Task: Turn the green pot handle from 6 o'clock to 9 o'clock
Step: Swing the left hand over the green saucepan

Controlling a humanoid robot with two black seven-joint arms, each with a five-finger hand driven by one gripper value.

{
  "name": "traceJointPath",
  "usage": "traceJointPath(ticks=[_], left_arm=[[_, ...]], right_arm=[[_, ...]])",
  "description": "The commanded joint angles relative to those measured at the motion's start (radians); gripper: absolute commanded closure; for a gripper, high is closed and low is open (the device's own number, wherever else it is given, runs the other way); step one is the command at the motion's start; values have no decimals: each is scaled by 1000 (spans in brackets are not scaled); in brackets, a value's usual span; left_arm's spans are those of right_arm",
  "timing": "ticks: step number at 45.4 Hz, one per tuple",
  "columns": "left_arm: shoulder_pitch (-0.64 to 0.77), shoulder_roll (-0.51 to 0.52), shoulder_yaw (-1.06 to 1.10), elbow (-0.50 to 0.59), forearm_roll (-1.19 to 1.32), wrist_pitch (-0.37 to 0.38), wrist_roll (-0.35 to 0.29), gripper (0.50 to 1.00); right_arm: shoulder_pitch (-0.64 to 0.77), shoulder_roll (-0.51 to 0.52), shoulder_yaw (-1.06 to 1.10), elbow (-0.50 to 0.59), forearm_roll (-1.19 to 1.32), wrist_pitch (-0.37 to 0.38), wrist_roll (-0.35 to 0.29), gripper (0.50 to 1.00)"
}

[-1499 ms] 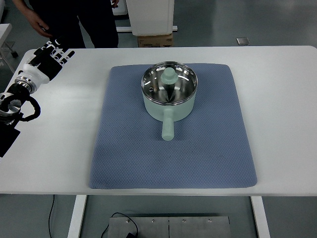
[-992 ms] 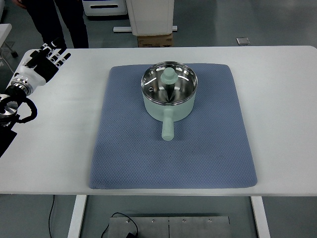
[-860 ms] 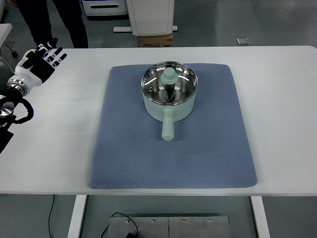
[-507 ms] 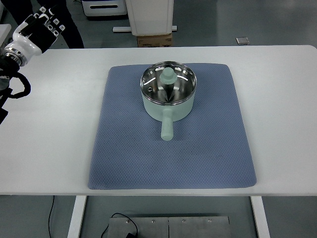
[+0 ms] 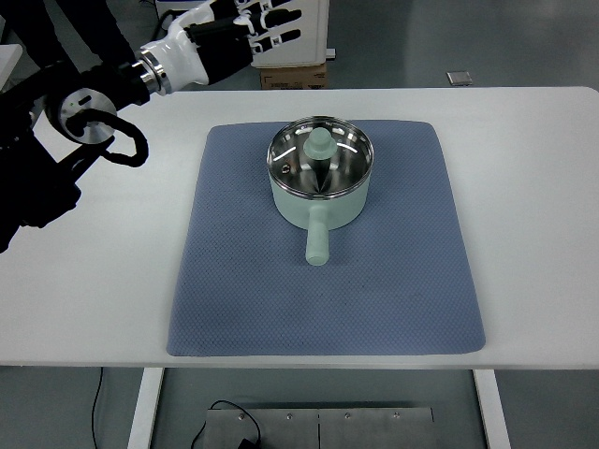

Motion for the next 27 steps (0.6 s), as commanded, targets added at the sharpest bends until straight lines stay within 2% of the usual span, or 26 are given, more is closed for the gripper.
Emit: traceJointPath(ticks=[1, 6, 17, 27], left_arm=[[-32, -4, 54, -17, 0, -1, 0, 500], [-89, -4, 141, -57, 1, -1, 0, 500], [-173, -23, 304, -235, 3, -1, 1, 500], [-221, -38, 436, -298, 13, -5, 1, 500]], right_arm=[[0, 0, -1, 0, 0, 0, 0, 500], [0, 0, 1, 1, 0, 0, 0, 500], [0, 0, 1, 0, 0, 0, 0, 500], [0, 0, 1, 0, 0, 0, 0, 500]])
